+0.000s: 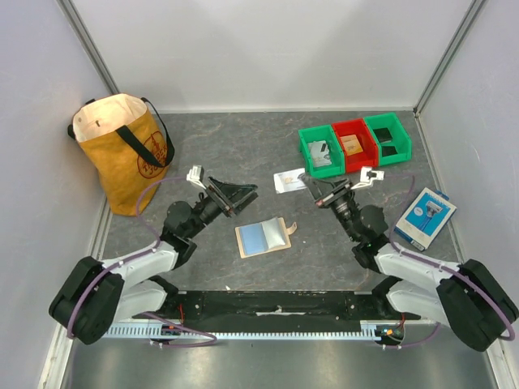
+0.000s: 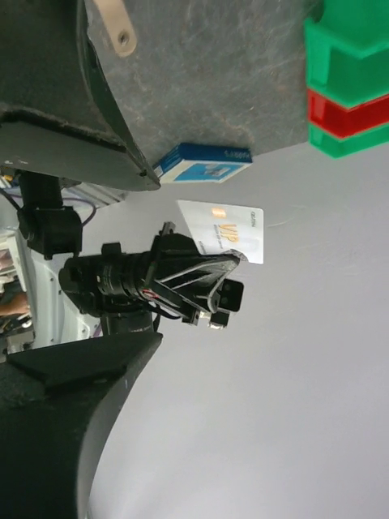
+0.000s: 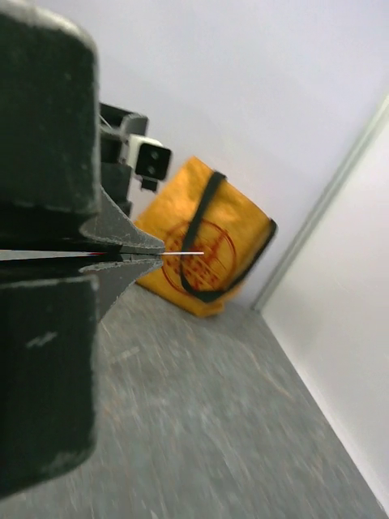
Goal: Take the credit cards out of the card holder
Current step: Place the credit card in the storage box.
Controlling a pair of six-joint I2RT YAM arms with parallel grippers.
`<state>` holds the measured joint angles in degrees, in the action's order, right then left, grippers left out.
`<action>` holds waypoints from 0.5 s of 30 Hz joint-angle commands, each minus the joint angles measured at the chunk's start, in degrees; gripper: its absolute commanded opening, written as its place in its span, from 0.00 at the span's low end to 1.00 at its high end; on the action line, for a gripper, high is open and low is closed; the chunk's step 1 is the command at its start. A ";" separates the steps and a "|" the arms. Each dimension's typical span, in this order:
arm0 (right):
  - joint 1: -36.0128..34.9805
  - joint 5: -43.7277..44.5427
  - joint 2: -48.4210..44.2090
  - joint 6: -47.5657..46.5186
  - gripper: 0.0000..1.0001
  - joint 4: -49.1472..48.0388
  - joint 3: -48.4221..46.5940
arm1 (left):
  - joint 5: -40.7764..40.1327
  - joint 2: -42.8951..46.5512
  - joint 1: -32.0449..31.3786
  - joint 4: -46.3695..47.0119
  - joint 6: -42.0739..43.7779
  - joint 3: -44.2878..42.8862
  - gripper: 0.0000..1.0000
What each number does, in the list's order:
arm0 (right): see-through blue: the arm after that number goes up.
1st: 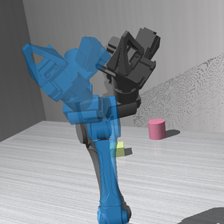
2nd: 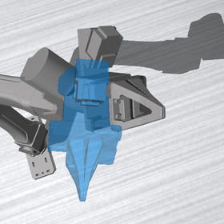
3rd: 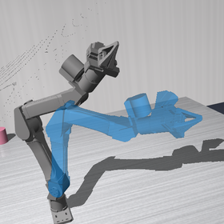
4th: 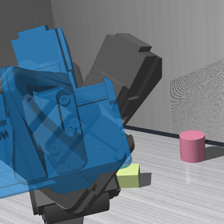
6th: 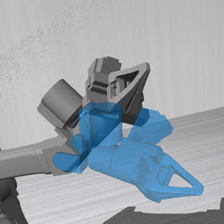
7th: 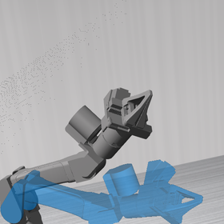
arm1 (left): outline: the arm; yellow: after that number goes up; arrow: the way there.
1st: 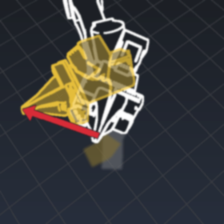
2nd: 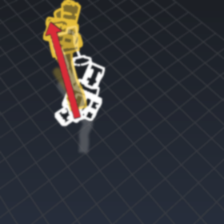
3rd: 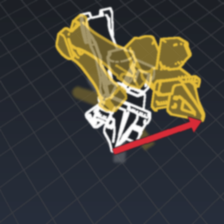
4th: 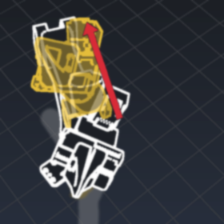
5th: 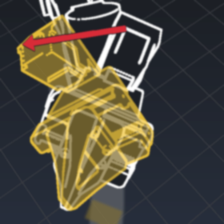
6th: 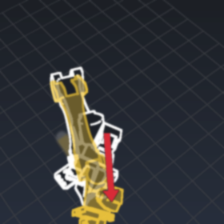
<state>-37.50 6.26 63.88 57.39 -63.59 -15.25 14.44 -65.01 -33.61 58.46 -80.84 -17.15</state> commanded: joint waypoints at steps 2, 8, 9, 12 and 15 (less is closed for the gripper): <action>11.98 -6.08 -2.18 -4.82 0.00 15.68 -7.51 | 12.44 3.66 9.94 -6.13 4.53 -1.31 0.79; 28.07 -15.12 5.45 -11.32 0.00 23.33 -16.11 | 17.04 13.93 18.74 -37.74 24.27 -10.08 0.80; 30.18 -15.92 7.12 -12.81 0.00 24.90 -18.05 | 15.38 15.69 19.27 -45.11 28.85 -12.27 0.81; 33.71 -18.12 13.97 -17.47 0.00 27.99 -24.55 | 6.60 21.23 19.72 -63.60 44.59 -18.69 0.83; 34.94 -18.21 21.09 -20.64 0.00 29.05 -31.05 | -2.28 24.58 19.72 -72.84 54.88 -23.10 0.85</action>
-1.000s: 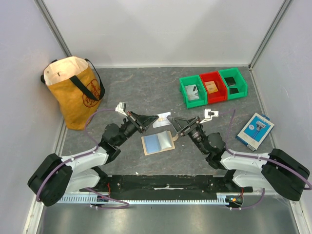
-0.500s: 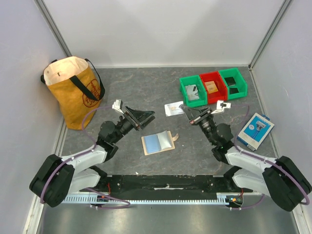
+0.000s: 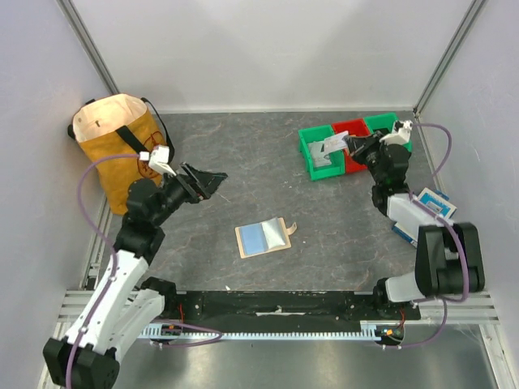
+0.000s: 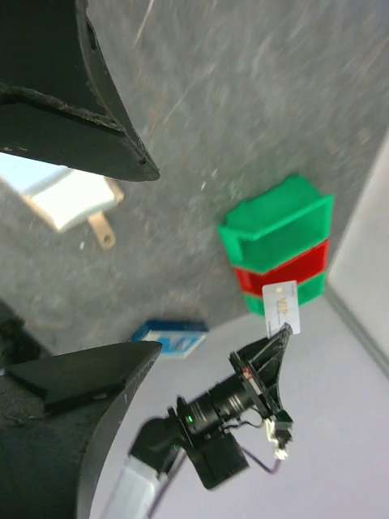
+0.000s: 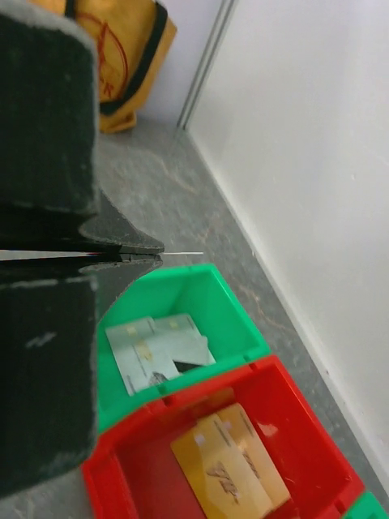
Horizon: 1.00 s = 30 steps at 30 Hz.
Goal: Take the credit cards out of the card holder
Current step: Place the credit card in the storage box.
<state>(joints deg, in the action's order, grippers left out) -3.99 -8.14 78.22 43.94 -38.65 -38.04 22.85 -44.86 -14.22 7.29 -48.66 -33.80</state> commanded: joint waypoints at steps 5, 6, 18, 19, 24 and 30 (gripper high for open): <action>1.53 -8.20 19.66 -10.10 0.00 4.65 -18.19 | -24.05 9.26 0.25 -26.45 33.62 -6.72 0.85; 1.44 -8.55 21.78 -9.84 0.00 3.68 -19.51 | -25.65 10.05 0.33 -26.28 34.24 -5.85 0.85; -4.09 -2.50 34.90 -10.54 0.01 2.79 -27.96 | -28.47 13.04 0.33 -25.48 35.57 -3.64 0.84; -4.36 -1.62 35.16 -10.63 0.05 3.40 -28.14 | -28.48 13.22 0.42 -25.57 35.48 -3.64 0.83; -4.18 4.35 33.33 -13.96 0.44 10.69 -28.84 | -28.21 13.84 0.42 -25.83 34.95 -3.38 0.83; -4.18 9.53 24.20 -20.47 0.73 17.37 -25.86 | -28.65 15.33 0.42 -25.84 34.60 -3.29 0.83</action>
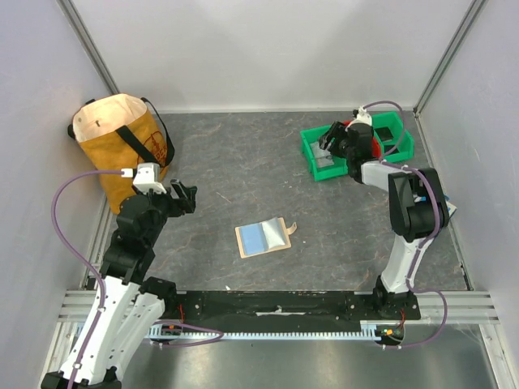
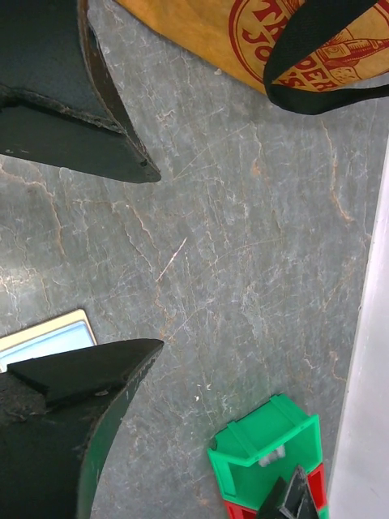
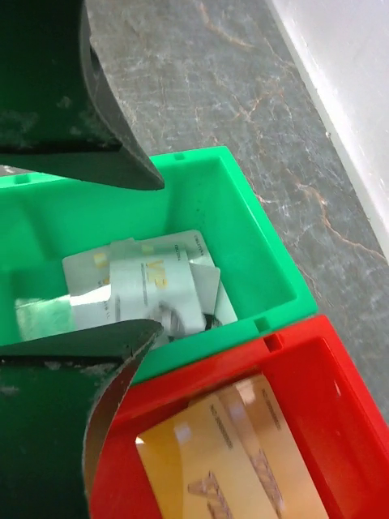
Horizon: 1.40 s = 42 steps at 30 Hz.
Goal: Take the credit cards out of the card holder
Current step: Place the credit card in the storage box, then reset both arms
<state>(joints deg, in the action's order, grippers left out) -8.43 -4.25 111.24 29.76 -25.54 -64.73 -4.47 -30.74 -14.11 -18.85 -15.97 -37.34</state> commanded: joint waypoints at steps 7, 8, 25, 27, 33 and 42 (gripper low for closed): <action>0.34 11.36 -26.22 -12.88 0.90 13.31 3.64 | -3.70 5.86 0.31 0.83 0.59 0.87 0.84; 0.25 11.98 -28.60 -13.75 0.90 14.72 3.91 | -3.70 6.74 0.22 0.83 0.24 0.95 0.85; 0.25 19.54 -76.93 -14.55 0.98 36.34 16.20 | -11.00 30.21 0.31 -2.06 -3.63 3.95 0.90; 0.17 20.94 -82.65 -14.82 0.98 37.31 18.92 | -11.87 32.22 0.22 -3.20 -4.25 3.77 0.90; -1.15 24.90 -97.16 -19.29 0.98 39.78 26.22 | -11.09 32.24 0.31 -4.26 -2.84 3.77 0.90; -3.35 30.45 -107.55 -20.18 0.98 34.77 33.97 | -8.36 31.09 0.31 -2.95 -1.26 4.56 0.90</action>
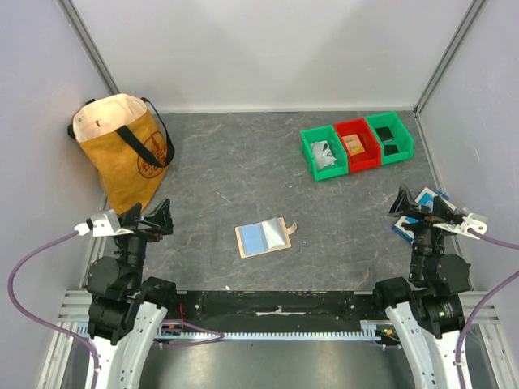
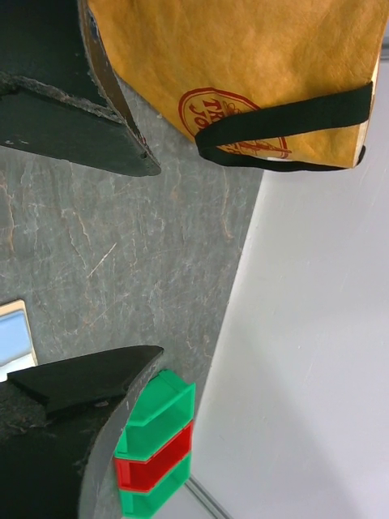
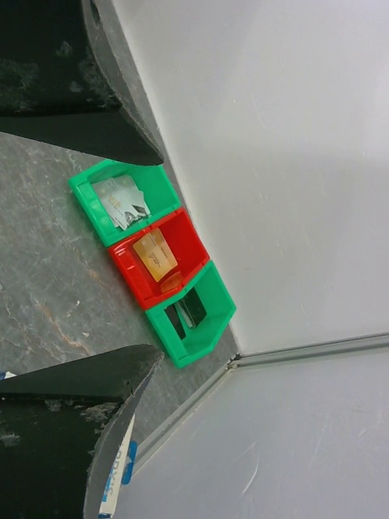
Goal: Take the credit cards out of the card holder
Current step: Reset both arms
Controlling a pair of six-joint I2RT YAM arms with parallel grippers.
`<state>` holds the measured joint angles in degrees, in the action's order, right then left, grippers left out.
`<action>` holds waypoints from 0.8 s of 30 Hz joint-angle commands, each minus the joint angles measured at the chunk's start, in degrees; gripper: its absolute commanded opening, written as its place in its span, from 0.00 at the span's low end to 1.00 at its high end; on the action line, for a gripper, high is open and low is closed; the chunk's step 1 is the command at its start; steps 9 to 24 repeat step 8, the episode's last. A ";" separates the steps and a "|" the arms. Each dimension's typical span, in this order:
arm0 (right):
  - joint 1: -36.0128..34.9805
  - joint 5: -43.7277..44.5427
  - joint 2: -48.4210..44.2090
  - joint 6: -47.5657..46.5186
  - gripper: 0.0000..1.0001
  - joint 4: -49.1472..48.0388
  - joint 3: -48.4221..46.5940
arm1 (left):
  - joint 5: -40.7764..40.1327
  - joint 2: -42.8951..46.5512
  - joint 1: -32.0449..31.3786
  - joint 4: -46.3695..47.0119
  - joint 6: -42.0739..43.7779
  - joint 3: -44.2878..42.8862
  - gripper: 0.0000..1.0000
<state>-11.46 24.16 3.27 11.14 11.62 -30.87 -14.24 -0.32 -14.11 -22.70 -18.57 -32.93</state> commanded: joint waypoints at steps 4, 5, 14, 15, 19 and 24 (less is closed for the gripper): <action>-0.31 0.71 0.42 -1.55 0.98 -2.83 0.20 | 1.85 0.67 0.31 0.90 1.78 -0.03 0.90; -0.40 1.15 0.34 -1.56 0.98 -2.83 0.29 | 1.93 0.67 0.31 0.99 1.87 -0.03 0.89; -0.31 1.15 0.34 -1.29 0.98 -2.74 0.29 | 1.85 0.67 0.31 0.99 1.78 -0.03 0.89; -0.31 1.15 0.34 -1.29 0.98 -2.74 0.29 | 1.85 0.67 0.31 0.99 1.78 -0.03 0.89; -0.31 1.15 0.34 -1.29 0.98 -2.74 0.29 | 1.85 0.67 0.31 0.99 1.78 -0.03 0.89; -0.31 1.15 0.34 -1.29 0.98 -2.74 0.29 | 1.85 0.67 0.31 0.99 1.78 -0.03 0.89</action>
